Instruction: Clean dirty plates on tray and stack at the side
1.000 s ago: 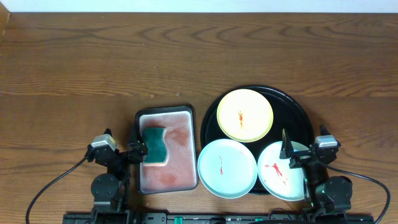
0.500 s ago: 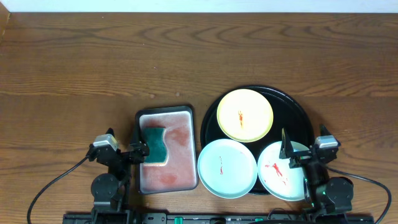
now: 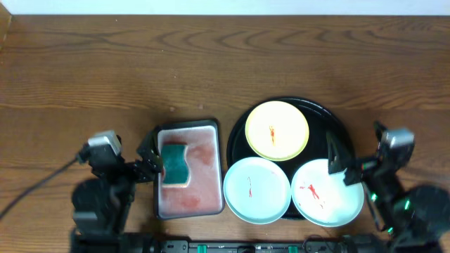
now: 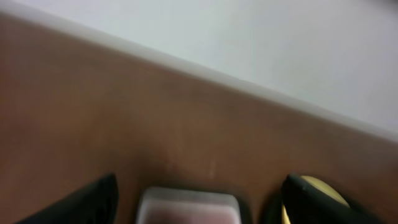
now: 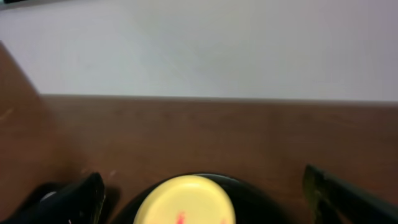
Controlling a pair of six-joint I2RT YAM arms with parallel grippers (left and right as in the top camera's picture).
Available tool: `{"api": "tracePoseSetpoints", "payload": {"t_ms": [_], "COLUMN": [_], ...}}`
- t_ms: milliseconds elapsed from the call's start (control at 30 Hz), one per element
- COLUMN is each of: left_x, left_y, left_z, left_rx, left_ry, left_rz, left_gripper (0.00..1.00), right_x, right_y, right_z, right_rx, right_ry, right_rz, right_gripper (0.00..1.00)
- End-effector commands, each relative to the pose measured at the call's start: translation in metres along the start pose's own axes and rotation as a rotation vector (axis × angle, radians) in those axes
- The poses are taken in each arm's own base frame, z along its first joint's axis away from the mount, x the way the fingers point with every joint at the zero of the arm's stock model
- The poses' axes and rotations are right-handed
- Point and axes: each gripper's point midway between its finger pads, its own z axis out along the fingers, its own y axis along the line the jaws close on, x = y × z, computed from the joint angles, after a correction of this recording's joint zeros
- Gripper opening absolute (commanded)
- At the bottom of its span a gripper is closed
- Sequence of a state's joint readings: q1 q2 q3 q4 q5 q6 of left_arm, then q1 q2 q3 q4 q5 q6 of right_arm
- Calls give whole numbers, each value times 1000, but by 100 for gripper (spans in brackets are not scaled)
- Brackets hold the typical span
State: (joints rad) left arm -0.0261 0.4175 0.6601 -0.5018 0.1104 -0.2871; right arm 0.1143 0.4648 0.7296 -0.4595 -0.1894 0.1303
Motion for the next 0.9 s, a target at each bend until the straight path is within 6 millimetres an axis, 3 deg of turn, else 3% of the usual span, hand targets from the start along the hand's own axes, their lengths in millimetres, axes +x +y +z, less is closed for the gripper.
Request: {"api": "tracePoseSetpoints", "payload": {"t_ms": [0, 100, 233, 300, 333, 433, 600, 767, 867], "left_x": [-28, -26, -9, 6, 23, 39, 81, 133, 166], "left_y": [-12, -11, -4, -7, -14, -14, -3, 27, 31], "left_z": [-1, 6, 21, 27, 27, 33, 46, 57, 68], "left_rx": [-31, -90, -151, -134, -96, -88, -143, -343, -370], "left_ry": [122, 283, 454, 529, 623, 706, 869, 1036, 1135], "left_rz": [4, -6, -19, -48, -79, -101, -99, -48, -21], "left_gripper": [84, 84, 84, 84, 84, 84, 74, 66, 59], "right_x": [-26, -26, -15, -2, 18, 54, 101, 109, 109], "right_y": [8, 5, 3, 2, -6, -15, -15, -6, -6], "right_z": [16, 34, 66, 79, 91, 106, 120, 124, 124], "right_rx": [-26, -2, -11, -20, 11, 36, 15, -39, -38], "right_ry": [145, 315, 463, 519, 588, 716, 894, 930, 930], "right_rz": [88, 127, 166, 184, 197, 227, 291, 330, 330], "right_gripper": [99, 99, 99, 99, 99, 94, 81, 78, 78]}}
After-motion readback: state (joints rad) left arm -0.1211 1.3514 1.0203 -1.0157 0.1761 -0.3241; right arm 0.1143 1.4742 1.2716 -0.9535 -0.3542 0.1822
